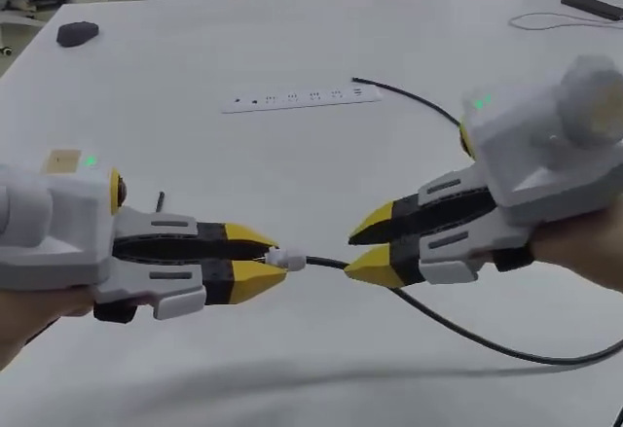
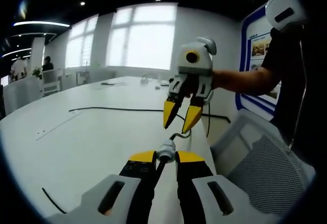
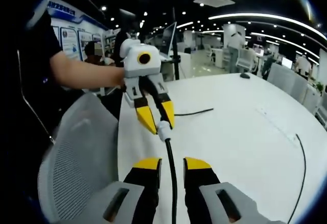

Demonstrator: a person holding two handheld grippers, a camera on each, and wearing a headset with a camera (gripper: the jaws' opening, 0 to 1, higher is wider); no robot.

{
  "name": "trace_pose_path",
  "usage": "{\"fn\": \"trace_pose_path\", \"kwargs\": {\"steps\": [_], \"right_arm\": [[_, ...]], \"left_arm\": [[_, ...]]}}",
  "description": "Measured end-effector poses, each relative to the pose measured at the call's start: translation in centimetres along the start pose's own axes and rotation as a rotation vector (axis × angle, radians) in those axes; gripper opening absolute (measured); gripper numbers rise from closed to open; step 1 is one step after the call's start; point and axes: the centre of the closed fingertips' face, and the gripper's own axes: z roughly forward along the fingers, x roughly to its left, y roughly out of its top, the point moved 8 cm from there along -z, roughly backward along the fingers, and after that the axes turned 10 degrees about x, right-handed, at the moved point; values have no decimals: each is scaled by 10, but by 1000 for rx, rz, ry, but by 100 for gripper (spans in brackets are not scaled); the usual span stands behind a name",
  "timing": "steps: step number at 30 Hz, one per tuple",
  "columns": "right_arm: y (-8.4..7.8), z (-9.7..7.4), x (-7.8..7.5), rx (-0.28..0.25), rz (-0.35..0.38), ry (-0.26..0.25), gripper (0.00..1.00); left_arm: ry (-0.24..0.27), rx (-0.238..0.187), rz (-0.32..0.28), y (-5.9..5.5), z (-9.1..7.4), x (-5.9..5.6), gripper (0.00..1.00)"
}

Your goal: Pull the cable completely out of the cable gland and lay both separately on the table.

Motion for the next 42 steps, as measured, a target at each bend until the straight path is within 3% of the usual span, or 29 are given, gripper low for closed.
{"fn": "trace_pose_path", "kwargs": {"steps": [8,12,26,34,38,42], "right_arm": [[0,16,4,27,-42,15,5],[2,17,6,19,-39,28,2],[1,15,7,33,-78,-4,0],[-26,-10,-6,71,-31,-72,0],[-57,-30,-17,133,13,-137,0],[-80,-46,-28,148,64,-205,0]], "left_arm": [[-24,13,16,2,6,-5,15],[-27,10,20,2,8,-5,15],[-32,9,32,3,11,-5,15],[-3,-7,25,2,1,2,15],[17,5,29,-1,-6,5,15],[23,-3,8,-5,-16,8,15]]}}
